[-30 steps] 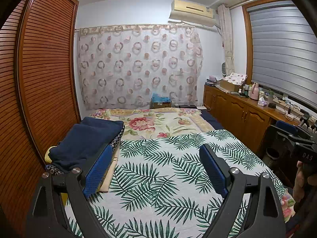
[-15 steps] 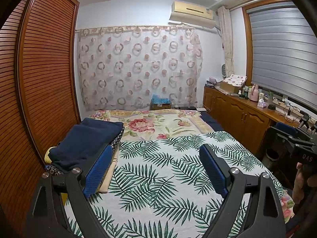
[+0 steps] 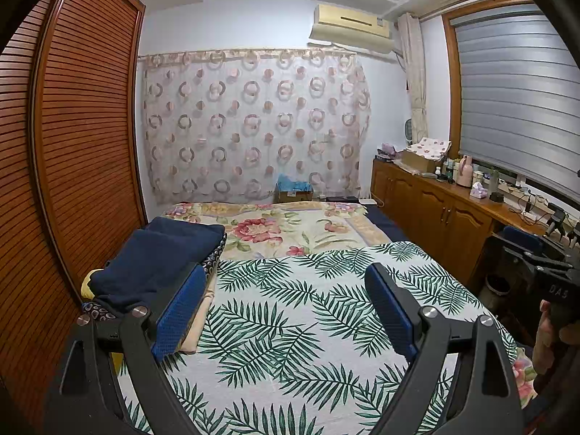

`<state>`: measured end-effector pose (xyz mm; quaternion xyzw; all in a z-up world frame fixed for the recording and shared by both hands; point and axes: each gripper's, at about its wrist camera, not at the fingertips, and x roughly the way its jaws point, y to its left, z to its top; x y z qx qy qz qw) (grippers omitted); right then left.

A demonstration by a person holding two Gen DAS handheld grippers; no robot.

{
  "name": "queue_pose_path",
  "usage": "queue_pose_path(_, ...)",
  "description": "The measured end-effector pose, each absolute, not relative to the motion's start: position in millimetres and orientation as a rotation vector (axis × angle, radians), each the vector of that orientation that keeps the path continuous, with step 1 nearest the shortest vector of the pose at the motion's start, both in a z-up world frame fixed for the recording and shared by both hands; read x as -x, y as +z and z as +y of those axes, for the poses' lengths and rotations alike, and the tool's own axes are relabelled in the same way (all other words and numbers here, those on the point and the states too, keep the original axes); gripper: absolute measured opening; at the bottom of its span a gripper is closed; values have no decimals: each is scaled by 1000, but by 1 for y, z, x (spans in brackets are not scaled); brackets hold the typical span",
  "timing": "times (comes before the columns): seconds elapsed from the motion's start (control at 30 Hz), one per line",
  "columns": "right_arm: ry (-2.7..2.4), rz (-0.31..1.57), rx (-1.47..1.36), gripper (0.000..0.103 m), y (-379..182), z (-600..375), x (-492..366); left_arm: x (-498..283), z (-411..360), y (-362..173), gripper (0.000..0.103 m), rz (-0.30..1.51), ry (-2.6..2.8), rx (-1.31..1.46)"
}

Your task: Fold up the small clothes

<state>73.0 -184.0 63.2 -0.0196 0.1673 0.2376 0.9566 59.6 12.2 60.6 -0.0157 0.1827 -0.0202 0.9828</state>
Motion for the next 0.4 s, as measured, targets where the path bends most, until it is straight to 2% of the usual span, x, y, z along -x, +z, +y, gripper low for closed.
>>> queue_pose_path(0.4, 482, 338, 38, 81, 63, -186, -73, -60, 13, 59, 90, 367, -41, 32)
